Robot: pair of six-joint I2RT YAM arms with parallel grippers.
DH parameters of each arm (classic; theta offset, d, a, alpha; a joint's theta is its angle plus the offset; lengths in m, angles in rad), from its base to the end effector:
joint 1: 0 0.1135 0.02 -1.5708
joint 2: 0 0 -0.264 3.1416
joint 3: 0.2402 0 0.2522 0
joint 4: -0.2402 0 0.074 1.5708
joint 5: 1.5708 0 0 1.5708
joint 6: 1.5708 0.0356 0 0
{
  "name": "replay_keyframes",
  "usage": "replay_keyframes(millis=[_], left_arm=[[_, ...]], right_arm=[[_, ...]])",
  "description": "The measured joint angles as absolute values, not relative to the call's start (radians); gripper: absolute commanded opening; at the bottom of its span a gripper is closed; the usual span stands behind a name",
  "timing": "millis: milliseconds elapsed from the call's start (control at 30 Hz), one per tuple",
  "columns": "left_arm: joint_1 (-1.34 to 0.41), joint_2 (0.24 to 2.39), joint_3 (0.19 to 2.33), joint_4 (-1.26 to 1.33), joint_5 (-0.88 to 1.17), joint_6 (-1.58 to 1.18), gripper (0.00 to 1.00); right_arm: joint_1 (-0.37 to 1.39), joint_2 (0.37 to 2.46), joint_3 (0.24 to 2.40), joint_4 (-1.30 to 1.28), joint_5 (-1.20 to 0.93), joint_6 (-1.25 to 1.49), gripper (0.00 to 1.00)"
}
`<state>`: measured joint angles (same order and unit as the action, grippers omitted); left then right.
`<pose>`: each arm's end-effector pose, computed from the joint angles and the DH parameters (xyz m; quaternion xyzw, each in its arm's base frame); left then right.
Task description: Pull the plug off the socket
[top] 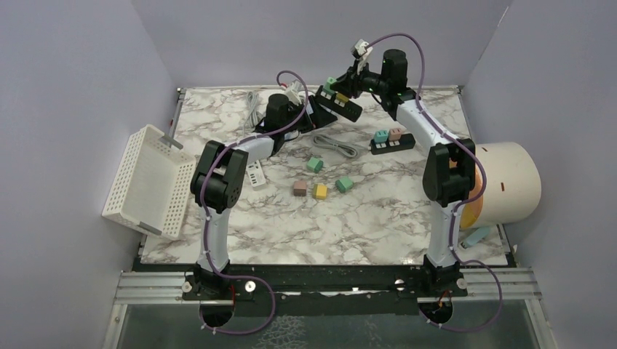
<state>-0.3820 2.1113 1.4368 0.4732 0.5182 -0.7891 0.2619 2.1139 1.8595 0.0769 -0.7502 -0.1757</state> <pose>0.4457 -0.1981 0.2128 0.0074 0.7660 -0.5033 0.3998 0.4835 0.1547 0.3183 -0.3844 0.6456 0.3065 0.5844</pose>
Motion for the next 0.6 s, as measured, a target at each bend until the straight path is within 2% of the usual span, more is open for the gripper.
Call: replay_keyframes(millis=[433,600], left_arm=[[-0.386,2.103,1.382,0.725,0.580,-0.877,0.91],[-0.389,2.117,1.409,0.772,0.575,-0.918,0.73]], right_arm=[[0.263,2.115,1.860,0.069,-0.751,-0.158,0.01],[0.263,2.115,1.860,0.064,-0.757,-0.157,0.01]])
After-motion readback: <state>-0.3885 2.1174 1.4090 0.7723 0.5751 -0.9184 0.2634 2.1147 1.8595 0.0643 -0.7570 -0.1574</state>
